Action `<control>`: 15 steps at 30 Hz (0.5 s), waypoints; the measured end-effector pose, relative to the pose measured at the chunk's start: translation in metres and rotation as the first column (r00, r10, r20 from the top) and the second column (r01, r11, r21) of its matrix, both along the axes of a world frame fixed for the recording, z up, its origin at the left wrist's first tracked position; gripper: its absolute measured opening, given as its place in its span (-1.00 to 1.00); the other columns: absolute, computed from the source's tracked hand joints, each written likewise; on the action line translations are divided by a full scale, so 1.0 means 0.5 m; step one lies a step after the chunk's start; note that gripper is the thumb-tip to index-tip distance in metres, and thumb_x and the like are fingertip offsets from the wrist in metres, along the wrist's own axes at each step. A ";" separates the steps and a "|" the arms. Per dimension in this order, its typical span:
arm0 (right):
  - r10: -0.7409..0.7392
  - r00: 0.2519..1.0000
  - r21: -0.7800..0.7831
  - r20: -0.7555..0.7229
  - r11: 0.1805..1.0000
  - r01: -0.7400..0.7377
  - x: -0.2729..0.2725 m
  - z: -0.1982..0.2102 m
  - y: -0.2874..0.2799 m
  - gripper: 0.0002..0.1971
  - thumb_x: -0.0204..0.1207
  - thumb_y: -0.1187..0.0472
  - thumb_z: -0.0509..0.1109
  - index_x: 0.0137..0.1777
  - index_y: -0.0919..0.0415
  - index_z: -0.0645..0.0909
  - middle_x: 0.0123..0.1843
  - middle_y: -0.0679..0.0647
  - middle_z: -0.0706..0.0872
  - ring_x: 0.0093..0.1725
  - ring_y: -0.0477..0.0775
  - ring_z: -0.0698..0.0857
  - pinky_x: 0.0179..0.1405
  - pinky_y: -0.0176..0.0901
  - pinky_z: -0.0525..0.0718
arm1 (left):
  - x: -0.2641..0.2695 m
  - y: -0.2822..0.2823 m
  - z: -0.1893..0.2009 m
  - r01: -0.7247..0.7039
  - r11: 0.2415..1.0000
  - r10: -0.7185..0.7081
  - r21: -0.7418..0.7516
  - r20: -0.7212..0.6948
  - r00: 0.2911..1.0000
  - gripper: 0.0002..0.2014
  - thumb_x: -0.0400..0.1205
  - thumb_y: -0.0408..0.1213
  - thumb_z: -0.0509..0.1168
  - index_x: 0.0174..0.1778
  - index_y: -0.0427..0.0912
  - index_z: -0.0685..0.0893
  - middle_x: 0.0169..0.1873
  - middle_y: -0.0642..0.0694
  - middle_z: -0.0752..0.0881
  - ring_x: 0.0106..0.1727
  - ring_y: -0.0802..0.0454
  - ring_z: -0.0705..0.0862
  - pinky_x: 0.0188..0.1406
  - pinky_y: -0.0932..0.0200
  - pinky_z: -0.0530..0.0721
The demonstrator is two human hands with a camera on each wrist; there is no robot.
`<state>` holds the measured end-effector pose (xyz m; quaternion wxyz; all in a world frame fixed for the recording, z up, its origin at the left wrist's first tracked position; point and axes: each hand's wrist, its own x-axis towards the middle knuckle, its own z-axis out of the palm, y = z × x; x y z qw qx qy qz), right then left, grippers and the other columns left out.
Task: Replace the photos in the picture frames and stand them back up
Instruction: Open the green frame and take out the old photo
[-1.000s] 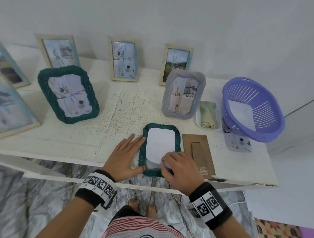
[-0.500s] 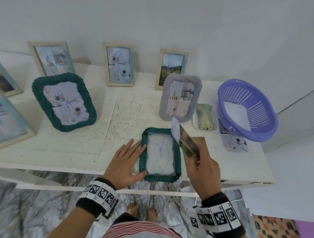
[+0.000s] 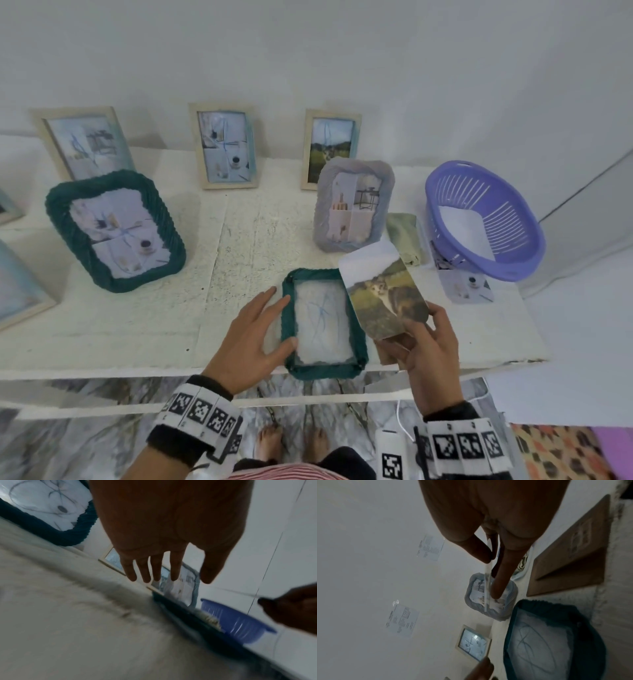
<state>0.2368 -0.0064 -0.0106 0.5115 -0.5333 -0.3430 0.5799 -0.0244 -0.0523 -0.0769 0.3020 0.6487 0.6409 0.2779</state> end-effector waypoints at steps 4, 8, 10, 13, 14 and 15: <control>0.094 0.995 -0.042 -0.039 0.995 -0.096 0.001 -0.002 -0.002 -0.82 0.60 0.54 0.23 0.07 0.28 0.49 -0.22 0.30 0.73 -0.31 0.23 0.73 -0.30 0.11 0.78 | 0.059 0.033 0.079 -0.097 0.995 0.097 -0.018 0.315 0.944 -0.46 0.60 0.21 0.30 0.48 0.09 0.52 0.33 0.16 0.64 0.29 0.34 0.60 0.38 0.21 0.55; 0.209 0.978 -0.050 0.030 0.977 -0.207 0.022 0.008 0.008 -0.86 0.59 0.54 0.24 0.03 0.33 0.50 -0.26 0.29 0.74 -0.38 0.23 0.74 -0.38 0.06 0.76 | 0.143 0.072 0.121 -0.053 0.985 0.136 -0.163 0.554 0.822 -0.59 0.64 -0.17 0.36 0.42 0.09 0.52 -0.05 0.05 0.80 -0.02 0.11 0.78 0.07 0.10 0.75; 0.258 0.957 -0.054 0.133 0.966 -0.253 0.049 0.009 0.020 -0.91 0.60 0.48 0.28 0.04 0.33 0.52 -0.25 0.33 0.77 -0.32 0.32 0.76 -0.28 0.25 0.78 | 0.184 0.089 0.120 -0.074 0.984 0.156 -0.161 0.583 0.797 -0.59 0.67 -0.33 0.34 0.40 0.07 0.50 -0.20 0.05 0.79 -0.10 0.07 0.78 -0.09 0.13 0.77; 0.295 0.831 0.015 0.473 0.940 -0.342 0.115 0.002 0.052 -0.89 0.60 0.30 0.37 0.08 0.15 0.60 -0.21 0.11 0.81 -0.22 0.14 0.79 -0.15 0.22 0.79 | 0.235 0.112 0.116 -0.119 0.983 0.180 -0.142 0.576 0.797 -0.56 0.68 -0.43 0.29 0.41 0.08 0.47 -0.20 0.00 0.80 -0.10 0.08 0.78 -0.21 0.20 0.76; 0.243 0.753 0.068 0.611 0.932 -0.356 0.143 -0.001 0.067 -0.86 0.59 0.25 0.38 0.12 0.08 0.61 -0.18 0.00 0.79 -0.23 0.00 0.76 -0.17 0.05 0.77 | 0.251 0.120 0.116 -0.134 0.981 0.189 -0.137 0.577 0.795 -0.56 0.68 -0.44 0.29 0.41 0.09 0.48 -0.16 -0.05 0.81 -0.07 0.07 0.78 -0.20 0.17 0.77; 0.150 0.672 0.142 0.726 0.922 -0.359 0.171 0.000 0.086 -0.81 0.57 0.23 0.39 0.17 0.07 0.61 -0.13 -0.07 0.76 -0.22 -0.07 0.73 -0.19 -0.10 0.72 | 0.265 0.128 0.114 -0.148 0.980 0.196 -0.130 0.569 0.799 -0.56 0.69 -0.43 0.29 0.42 0.10 0.48 -0.12 -0.09 0.81 -0.04 0.04 0.78 -0.15 0.12 0.79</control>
